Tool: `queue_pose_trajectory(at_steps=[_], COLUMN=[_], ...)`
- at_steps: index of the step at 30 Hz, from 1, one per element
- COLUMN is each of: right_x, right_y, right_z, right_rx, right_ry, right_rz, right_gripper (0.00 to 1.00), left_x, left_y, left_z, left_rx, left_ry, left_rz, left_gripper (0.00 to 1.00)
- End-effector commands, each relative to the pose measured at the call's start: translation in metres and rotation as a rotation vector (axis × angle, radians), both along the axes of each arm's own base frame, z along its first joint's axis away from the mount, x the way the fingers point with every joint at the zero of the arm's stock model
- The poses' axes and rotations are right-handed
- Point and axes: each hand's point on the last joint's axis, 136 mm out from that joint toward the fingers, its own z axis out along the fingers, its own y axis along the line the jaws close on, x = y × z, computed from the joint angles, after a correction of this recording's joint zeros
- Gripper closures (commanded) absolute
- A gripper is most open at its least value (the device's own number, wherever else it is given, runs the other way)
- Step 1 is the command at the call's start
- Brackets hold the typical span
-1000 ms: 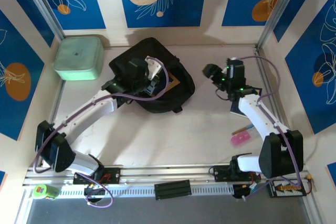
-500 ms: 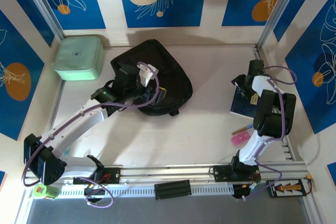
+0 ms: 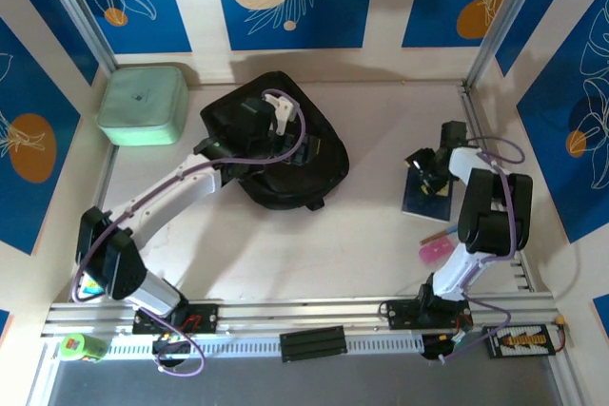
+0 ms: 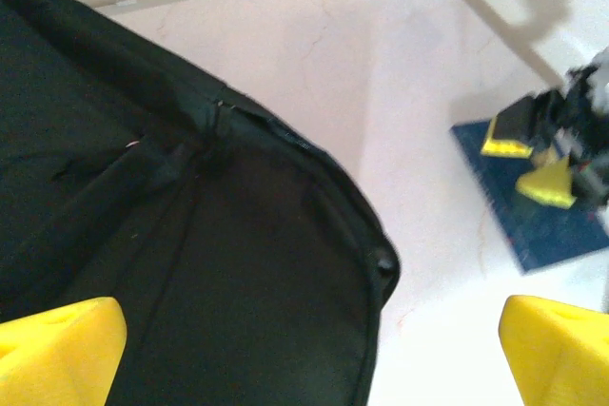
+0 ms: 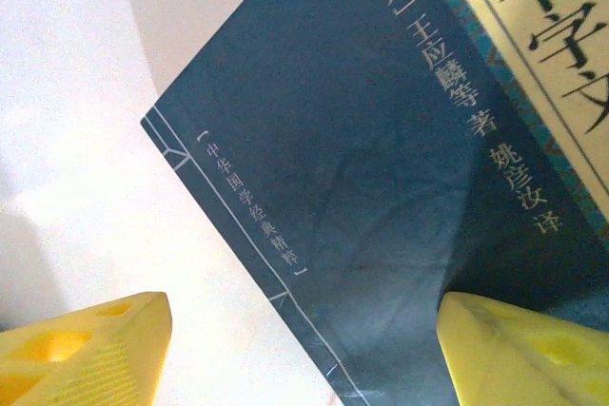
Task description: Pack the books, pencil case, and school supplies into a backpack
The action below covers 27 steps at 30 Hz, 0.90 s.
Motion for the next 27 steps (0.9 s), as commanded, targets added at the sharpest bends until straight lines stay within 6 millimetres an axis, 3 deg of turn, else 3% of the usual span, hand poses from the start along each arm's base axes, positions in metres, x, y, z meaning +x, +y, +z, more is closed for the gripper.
queue_pose_trajectory(at_steps=[1, 5, 8, 11, 13, 16, 19, 23, 27], right_x=[-0.044, -0.052, -0.049, -0.045, -0.047, -0.056, -0.063, -0.065, -0.069], right_y=[0.077, 0.117, 0.123, 0.1, 0.072, 0.035, 0.013, 0.012, 0.024], right_z=[-0.013, -0.003, 0.019, 0.042, 0.048, 0.041, 0.029, 0.016, 0.003], right_rx=[0.244, 0.294, 0.303, 0.186, 0.046, -0.089, -0.085, -0.045, -0.002], right_ry=[0.132, 0.12, 0.06, -0.015, -0.027, 0.009, 0.038, 0.073, 0.118], right_rz=[0.044, 0.11, 0.155, 0.183, 0.196, 0.189, 0.16, 0.173, 0.212], right_gripper=[0.24, 0.25, 0.28, 0.28, 0.28, 0.25, 0.23, 0.22, 0.22], left_x=[0.003, -0.004, -0.01, -0.021, -0.028, -0.043, -0.058, -0.072, -0.08], left_y=[-0.029, -0.061, -0.08, -0.101, -0.111, -0.133, -0.155, -0.174, -0.185], left_z=[0.0, -0.018, -0.037, -0.059, -0.074, -0.091, -0.108, -0.134, -0.15], left_rx=[-0.107, -0.103, -0.081, -0.075, -0.039, 0.035, 0.103, 0.14, 0.151], left_ry=[0.078, 0.138, 0.212, 0.29, 0.315, 0.334, 0.349, 0.405, 0.45], left_rz=[-0.045, -0.101, -0.118, -0.132, -0.098, -0.102, -0.126, -0.152, -0.169], left_gripper=[0.02, 0.05, 0.09, 0.13, 0.14, 0.14, 0.19, 0.25, 0.28])
